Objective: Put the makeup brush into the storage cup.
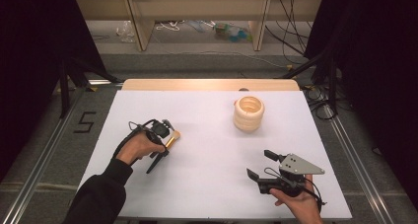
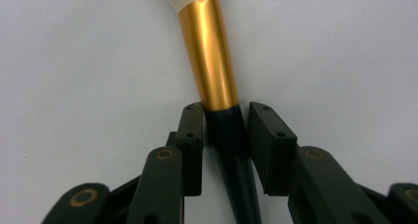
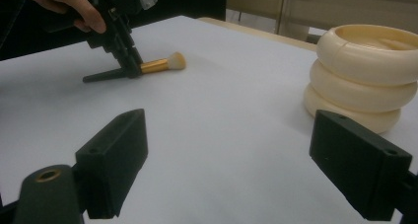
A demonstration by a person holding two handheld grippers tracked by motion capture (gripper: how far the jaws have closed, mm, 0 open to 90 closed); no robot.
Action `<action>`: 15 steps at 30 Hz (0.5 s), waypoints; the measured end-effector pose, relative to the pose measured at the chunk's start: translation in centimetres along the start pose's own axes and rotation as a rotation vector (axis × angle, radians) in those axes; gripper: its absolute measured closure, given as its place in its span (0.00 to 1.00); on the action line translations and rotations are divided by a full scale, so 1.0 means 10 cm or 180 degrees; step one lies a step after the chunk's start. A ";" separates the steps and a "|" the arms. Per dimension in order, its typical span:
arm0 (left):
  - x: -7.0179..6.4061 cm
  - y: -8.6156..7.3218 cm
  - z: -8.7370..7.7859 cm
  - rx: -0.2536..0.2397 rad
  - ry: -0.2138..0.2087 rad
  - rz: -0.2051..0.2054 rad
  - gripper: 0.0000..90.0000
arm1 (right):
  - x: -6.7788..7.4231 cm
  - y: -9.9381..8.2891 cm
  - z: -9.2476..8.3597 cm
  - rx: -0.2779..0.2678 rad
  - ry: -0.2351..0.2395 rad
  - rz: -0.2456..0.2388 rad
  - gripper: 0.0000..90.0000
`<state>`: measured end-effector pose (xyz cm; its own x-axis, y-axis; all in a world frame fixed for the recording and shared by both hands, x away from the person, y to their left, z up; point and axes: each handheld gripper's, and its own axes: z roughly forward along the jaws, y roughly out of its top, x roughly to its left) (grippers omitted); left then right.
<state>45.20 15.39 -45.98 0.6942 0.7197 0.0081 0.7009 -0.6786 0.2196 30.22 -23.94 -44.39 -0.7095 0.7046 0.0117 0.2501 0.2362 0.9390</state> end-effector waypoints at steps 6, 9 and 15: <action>-0.01 0.02 0.01 0.0008 -0.0011 -0.0074 0.77 | 0.01 0.00 0.00 0.0016 0.0006 0.0038 0.17; 0.00 0.02 0.00 0.0064 -0.0032 -0.0087 0.78 | 0.01 0.00 0.00 0.0021 0.0008 0.0039 0.17; -0.01 0.03 0.01 0.0069 -0.0052 -0.0178 0.78 | 0.01 0.00 0.00 0.0021 0.0006 0.0034 0.17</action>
<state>45.33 15.08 -45.99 0.6562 0.7543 -0.0195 0.7420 -0.6404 0.1982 30.16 -23.86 -44.43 -0.7079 0.7060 0.0224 0.2620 0.2330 0.9365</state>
